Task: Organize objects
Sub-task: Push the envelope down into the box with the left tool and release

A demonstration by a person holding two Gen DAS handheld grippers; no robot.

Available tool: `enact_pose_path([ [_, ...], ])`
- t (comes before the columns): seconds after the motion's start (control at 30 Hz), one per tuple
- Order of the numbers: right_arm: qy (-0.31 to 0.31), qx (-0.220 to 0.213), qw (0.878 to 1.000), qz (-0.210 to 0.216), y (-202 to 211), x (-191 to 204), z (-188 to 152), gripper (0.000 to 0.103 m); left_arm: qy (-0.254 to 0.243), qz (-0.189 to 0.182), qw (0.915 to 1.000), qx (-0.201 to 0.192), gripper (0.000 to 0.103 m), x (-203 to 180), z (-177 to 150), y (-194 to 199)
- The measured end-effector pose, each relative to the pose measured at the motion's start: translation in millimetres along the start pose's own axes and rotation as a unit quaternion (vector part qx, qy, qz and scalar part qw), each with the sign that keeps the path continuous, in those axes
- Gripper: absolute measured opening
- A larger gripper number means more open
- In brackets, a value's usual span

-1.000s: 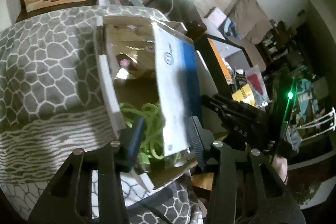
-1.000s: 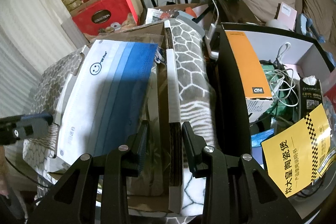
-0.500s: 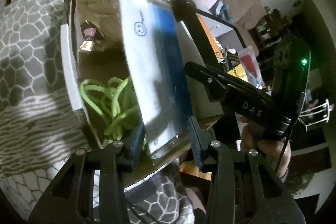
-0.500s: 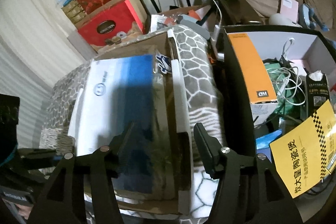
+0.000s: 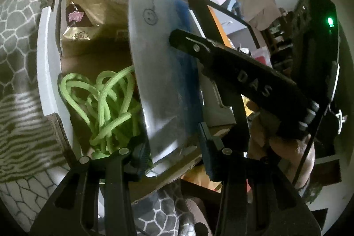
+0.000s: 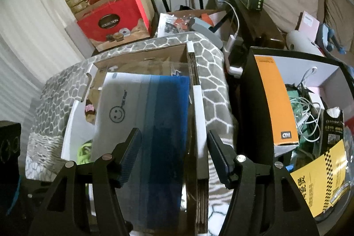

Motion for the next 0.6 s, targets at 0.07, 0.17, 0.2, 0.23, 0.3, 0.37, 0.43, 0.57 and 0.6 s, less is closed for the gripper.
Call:
enact_pose_path([
  [0.07,-0.001,-0.002,1.000,-0.003,0.3,-1.7,4.0,0.063,-0.002,-0.002,1.0000,0.002,0.037,0.9,-1.5,1.8],
  [0.17,-0.005,-0.009,1.000,-0.010,1.9,-5.9,13.0,0.063,0.001,-0.005,1.0000,-0.001,0.045,7.1,-2.8,10.6],
  [0.2,-0.006,-0.007,1.000,-0.012,0.6,-7.0,15.9,0.063,0.003,-0.007,1.0000,-0.002,0.047,8.3,-2.4,12.8],
  [0.23,-0.005,-0.005,1.000,-0.015,-1.4,-8.0,19.3,0.063,0.006,-0.011,0.9999,-0.004,0.047,10.9,-2.3,16.7],
  [0.3,-0.001,0.000,1.000,-0.025,-8.5,-8.7,26.7,0.063,0.008,-0.016,0.9998,-0.008,0.047,13.0,-1.0,21.4],
  [0.37,0.005,0.010,1.000,-0.024,-15.1,-6.9,29.7,0.063,0.010,-0.019,0.9997,-0.012,0.047,16.2,-0.6,25.0],
  [0.43,0.012,0.015,1.000,-0.023,-21.3,-3.4,32.8,0.063,0.012,-0.021,0.9996,-0.015,0.045,20.7,-0.6,28.2],
  [0.57,0.043,0.028,0.998,-0.028,-34.0,9.3,34.9,0.068,0.006,-0.017,0.9997,-0.014,0.042,24.2,-4.7,29.5],
  [0.6,0.047,0.026,0.998,-0.032,-35.4,10.7,34.6,0.069,0.004,-0.014,0.9998,-0.013,0.041,24.2,-6.3,28.8],
])
Point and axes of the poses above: each gripper's, at about its wrist camera, not at the fingertips, and y roughly against the way its jaws point, x to its left, z to its top, the point moved 6 cm from there along -y, roughly the way its jaws point, and after that the axes turned 3 degrees about -z, right-handed, at the moved point
